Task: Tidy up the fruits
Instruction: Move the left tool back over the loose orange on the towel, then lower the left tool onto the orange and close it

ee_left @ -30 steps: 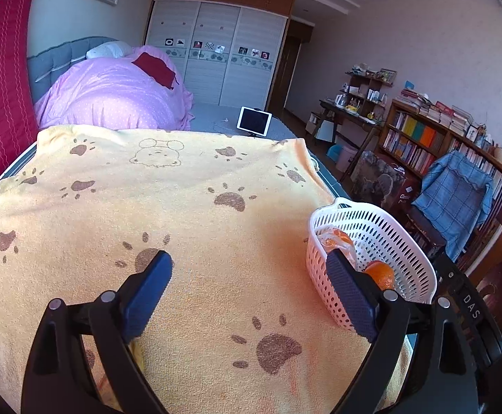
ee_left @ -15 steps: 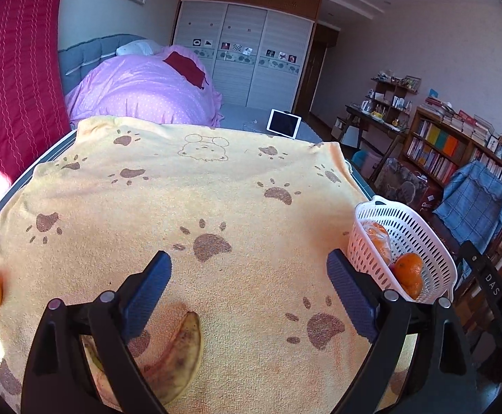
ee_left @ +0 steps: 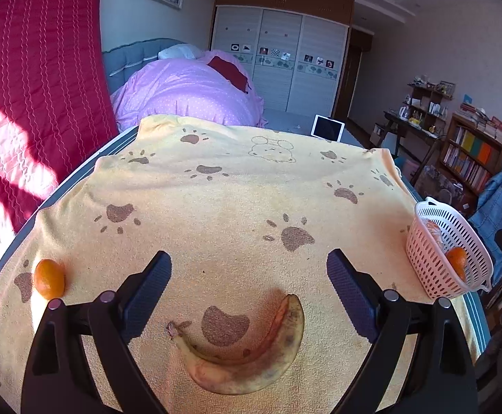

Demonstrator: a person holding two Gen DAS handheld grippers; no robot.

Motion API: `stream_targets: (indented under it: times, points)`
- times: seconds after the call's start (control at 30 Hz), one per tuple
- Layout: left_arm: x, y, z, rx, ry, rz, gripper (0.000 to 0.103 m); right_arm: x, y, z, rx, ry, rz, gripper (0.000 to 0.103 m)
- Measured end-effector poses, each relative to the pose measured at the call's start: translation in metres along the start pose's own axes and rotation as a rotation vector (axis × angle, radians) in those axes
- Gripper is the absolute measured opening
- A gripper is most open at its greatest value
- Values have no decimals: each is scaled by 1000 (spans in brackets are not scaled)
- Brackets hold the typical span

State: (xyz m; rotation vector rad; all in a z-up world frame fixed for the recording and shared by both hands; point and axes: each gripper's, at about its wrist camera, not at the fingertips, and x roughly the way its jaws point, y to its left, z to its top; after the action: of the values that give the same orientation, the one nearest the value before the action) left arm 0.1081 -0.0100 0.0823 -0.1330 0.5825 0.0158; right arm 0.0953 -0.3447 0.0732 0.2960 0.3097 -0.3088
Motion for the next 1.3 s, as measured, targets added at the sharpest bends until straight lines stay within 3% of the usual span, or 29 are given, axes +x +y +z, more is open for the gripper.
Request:
stream_targets:
  times: [0.4, 0.5, 0.67, 0.83, 0.93, 1.1, 1.3]
  points:
    - [-14, 54, -6, -13, -15, 125, 91, -14, 53, -14, -222, -3, 153, 86]
    - [-18, 71, -8, -10, -15, 167, 91, -15, 60, -18, -256, -5, 158, 86]
    - [-27, 104, -11, -45, -26, 243, 91, -12, 57, -16, -207, 35, 202, 86]
    - [-28, 129, -16, -61, -13, 299, 91, -4, 51, -14, -82, 173, 365, 86]
    - [-28, 144, -17, -91, 6, 309, 91, -8, 64, -19, -97, 199, 421, 86]
    - [-21, 163, -20, -138, 48, 309, 87, -19, 87, -29, -203, 192, 449, 86]
    - [-1, 173, -25, -147, 122, 318, 77, -14, 82, -27, -168, 211, 446, 86]
